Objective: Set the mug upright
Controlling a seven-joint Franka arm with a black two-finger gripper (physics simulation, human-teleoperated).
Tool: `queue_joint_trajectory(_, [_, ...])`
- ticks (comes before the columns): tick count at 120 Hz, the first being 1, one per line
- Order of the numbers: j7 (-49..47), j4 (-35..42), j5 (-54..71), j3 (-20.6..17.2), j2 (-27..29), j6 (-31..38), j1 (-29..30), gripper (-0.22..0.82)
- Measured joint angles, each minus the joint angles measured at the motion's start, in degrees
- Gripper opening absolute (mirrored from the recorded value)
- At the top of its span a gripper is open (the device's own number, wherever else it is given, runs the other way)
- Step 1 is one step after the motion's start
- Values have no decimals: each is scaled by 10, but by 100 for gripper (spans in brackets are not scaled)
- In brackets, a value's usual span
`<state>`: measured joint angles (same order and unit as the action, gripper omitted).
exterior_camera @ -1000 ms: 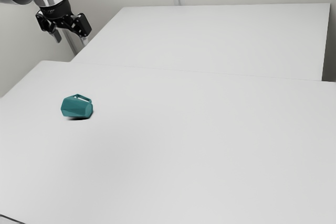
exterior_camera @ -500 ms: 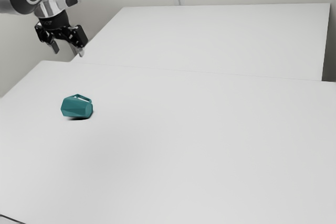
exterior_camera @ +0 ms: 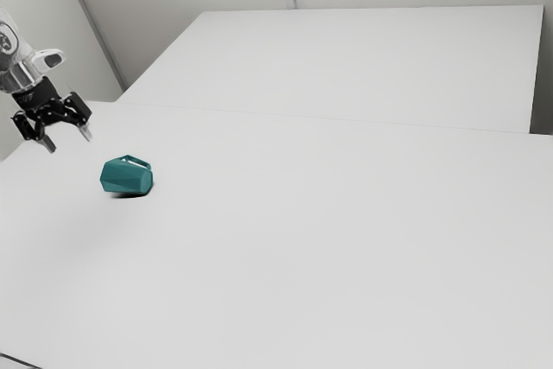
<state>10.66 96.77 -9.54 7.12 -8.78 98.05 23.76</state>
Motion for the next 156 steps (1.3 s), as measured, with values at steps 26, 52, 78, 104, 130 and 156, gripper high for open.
queue_joint_trajectory(26, [77, -45, -49, 2, -90, 30, 38, 60])
queue_joint_trajectory(52, [156, -101, -96, 3, -178, 44, 70, 60])
queue_joint_trajectory(78, [234, -163, -152, 2, -256, 57, 92, 60])
queue_joint_trajectory(104, [301, -189, -215, -3, -279, 66, 94, 60])
queue_joint_trajectory(130, [352, -180, -277, -3, -285, 74, 95, 60])
queue_joint_trajectory(156, [387, -147, -319, -3, -284, 73, 94, 60])
